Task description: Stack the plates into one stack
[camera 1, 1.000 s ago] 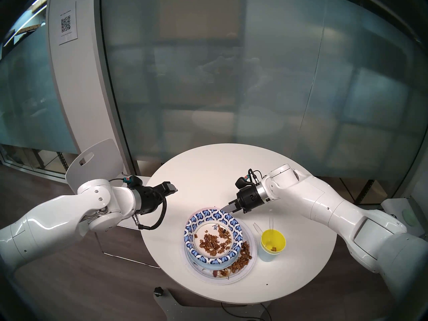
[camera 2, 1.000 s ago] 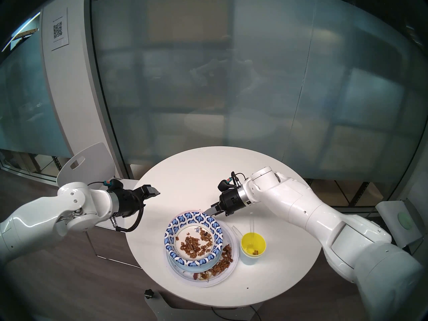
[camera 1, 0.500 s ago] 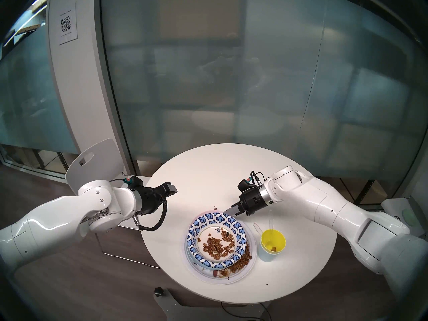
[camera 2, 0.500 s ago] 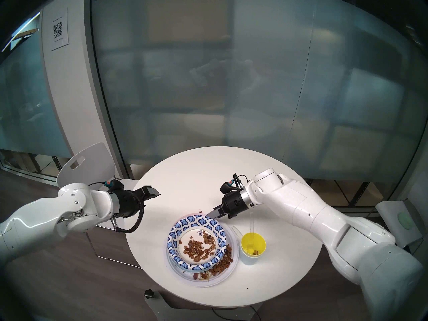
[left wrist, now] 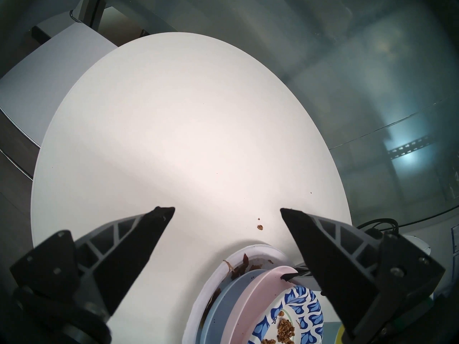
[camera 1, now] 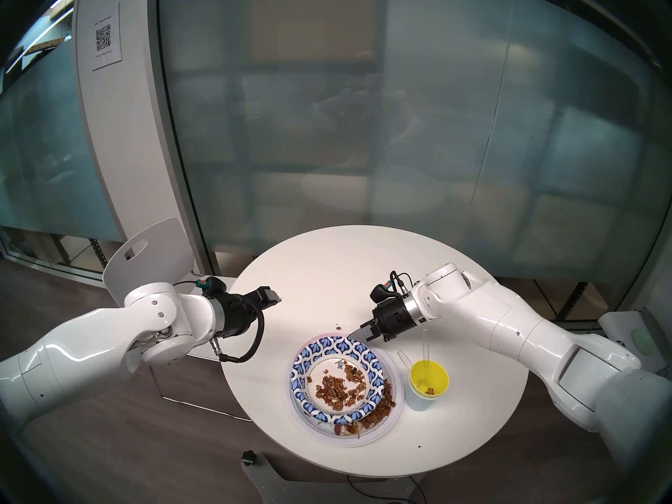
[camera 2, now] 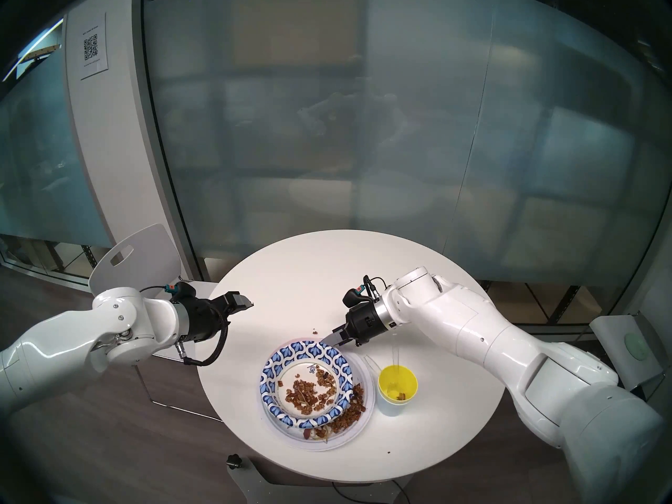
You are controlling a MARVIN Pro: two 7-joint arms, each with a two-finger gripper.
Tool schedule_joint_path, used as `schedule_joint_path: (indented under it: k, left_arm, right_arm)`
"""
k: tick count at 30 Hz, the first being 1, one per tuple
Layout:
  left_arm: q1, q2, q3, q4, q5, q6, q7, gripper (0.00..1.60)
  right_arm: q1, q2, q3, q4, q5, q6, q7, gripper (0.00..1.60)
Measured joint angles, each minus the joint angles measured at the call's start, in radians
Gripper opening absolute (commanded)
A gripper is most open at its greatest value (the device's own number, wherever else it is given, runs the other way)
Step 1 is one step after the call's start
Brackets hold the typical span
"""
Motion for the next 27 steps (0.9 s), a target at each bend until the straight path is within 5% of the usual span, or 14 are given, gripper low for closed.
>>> schedule_joint_path:
  k: [2,16,22,25,27]
  left_arm:
    - [-0.001,-0.001,0.001,0.000,0.000,0.000,0.001,1.60]
    - [-0.007,-0.007,0.006,0.004,0.000,0.000,0.004,1.60]
    - [-0.010,-0.009,0.007,0.006,0.000,0.002,0.004,1.60]
    - [-0.013,-0.010,0.008,0.008,0.000,0.004,0.004,1.60]
    - [-0.014,-0.011,0.008,0.008,0.000,0.005,0.005,1.60]
  right_arm:
    - [0.000,-0.003,0.000,0.005,-0.001,-0.002,0.001,0.47]
    - [0.002,-0.019,0.001,0.029,-0.007,-0.008,0.003,0.60]
    - [0.005,-0.022,0.006,0.038,-0.008,-0.010,0.005,0.78]
    - [0.009,-0.021,0.014,0.038,-0.007,-0.010,0.005,1.41]
    - [0.011,-0.021,0.016,0.037,-0.007,-0.010,0.006,1.46]
